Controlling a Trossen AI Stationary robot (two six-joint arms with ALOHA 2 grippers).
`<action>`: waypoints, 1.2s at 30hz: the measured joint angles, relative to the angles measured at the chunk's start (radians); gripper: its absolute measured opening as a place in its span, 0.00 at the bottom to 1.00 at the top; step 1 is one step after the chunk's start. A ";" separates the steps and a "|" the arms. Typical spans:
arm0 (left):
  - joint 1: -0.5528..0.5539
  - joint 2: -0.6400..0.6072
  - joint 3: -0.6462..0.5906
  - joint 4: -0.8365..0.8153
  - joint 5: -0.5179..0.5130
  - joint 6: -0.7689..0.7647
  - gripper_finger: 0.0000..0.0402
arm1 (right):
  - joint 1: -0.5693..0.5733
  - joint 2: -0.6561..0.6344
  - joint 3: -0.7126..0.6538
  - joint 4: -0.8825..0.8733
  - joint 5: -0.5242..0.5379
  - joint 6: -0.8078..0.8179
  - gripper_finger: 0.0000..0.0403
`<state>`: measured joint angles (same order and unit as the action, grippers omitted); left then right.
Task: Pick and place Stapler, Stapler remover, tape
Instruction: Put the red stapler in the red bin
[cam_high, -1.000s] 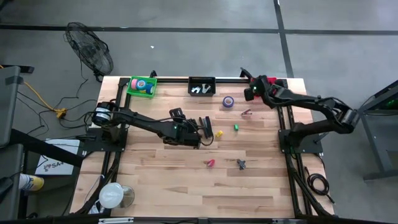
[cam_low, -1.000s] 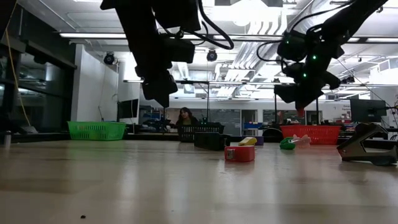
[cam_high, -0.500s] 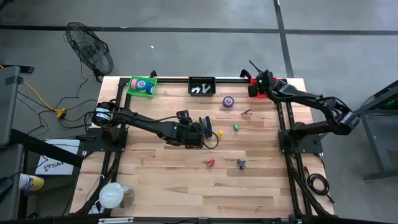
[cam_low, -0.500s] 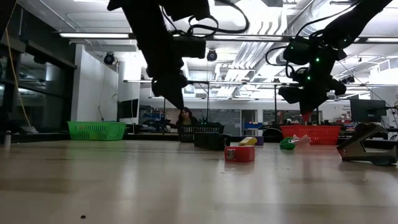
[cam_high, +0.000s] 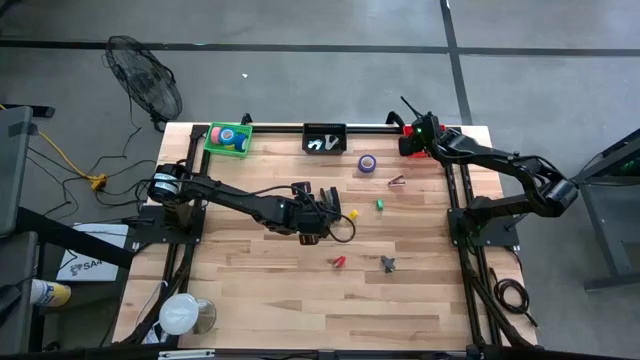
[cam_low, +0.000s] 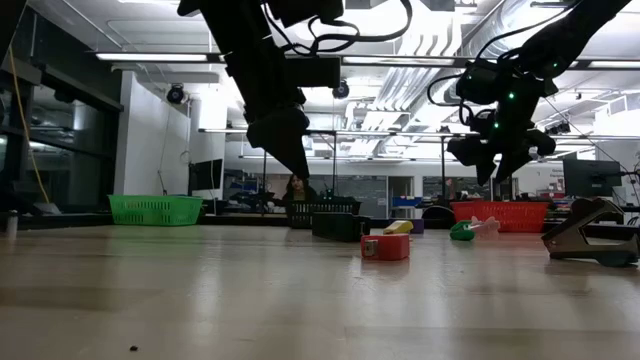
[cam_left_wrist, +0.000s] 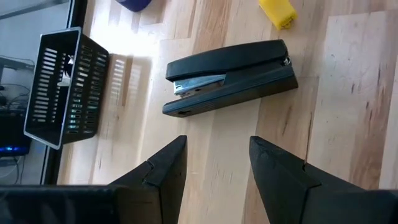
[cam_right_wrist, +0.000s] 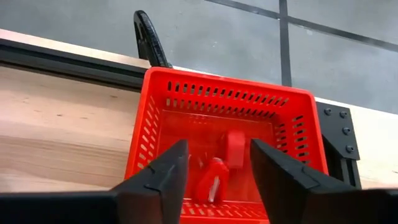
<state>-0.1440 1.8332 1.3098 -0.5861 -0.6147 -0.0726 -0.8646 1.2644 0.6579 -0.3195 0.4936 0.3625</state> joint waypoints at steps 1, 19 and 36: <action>0.000 0.000 0.000 -0.001 0.000 0.001 0.42 | 0.000 0.000 0.000 0.000 -0.011 -0.004 0.45; 0.060 -0.151 -0.131 0.139 0.214 0.041 0.42 | 0.057 -0.154 0.000 -0.007 -0.290 -0.203 0.55; 0.137 -0.807 -0.834 0.683 0.502 -0.005 0.42 | 0.262 -0.311 0.000 -0.014 -0.303 -0.179 0.55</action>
<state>-0.0067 1.0265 0.4753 0.0967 -0.1130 -0.0775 -0.6022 0.9539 0.6582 -0.3336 0.1909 0.1837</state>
